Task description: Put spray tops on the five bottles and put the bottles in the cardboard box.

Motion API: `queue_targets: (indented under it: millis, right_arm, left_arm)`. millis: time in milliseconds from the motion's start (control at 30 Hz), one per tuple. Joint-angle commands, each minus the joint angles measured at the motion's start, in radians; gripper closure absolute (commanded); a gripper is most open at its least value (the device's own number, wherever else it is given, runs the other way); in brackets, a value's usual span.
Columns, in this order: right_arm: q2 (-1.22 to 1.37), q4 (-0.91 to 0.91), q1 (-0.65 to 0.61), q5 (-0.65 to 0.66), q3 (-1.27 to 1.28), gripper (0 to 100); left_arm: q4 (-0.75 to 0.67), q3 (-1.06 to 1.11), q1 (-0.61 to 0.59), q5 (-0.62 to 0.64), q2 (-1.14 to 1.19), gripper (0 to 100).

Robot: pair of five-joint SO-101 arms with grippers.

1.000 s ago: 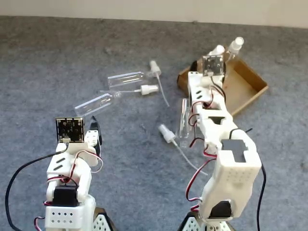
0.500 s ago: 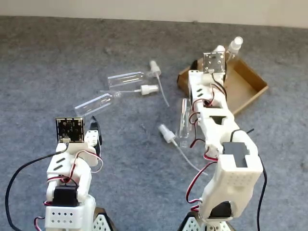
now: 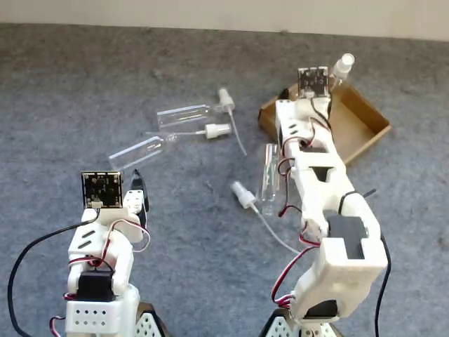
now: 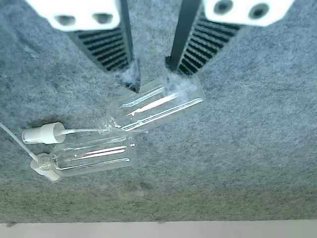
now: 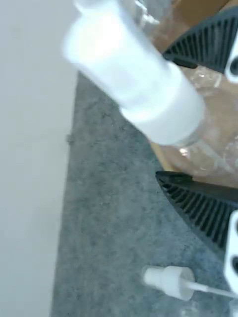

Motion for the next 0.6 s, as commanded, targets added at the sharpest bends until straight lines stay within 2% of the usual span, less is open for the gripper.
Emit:
queue_targets:
  millis: [0, 433, 567]
  right_arm:
    - [-0.097, 0.054, 0.008, 0.011, -0.065, 69.8]
    - [-0.229, 0.084, 0.008, 0.011, -0.065, 69.8]
    - [-0.288, 0.216, 0.008, 0.009, -0.068, 69.8]
  left_arm:
    - [-0.021, 0.002, -0.008, -0.009, -0.013, 94]
    - [-0.021, 0.002, -0.010, -0.009, -0.013, 94]
    - [-0.021, 0.002, -0.010, -0.009, -0.013, 94]
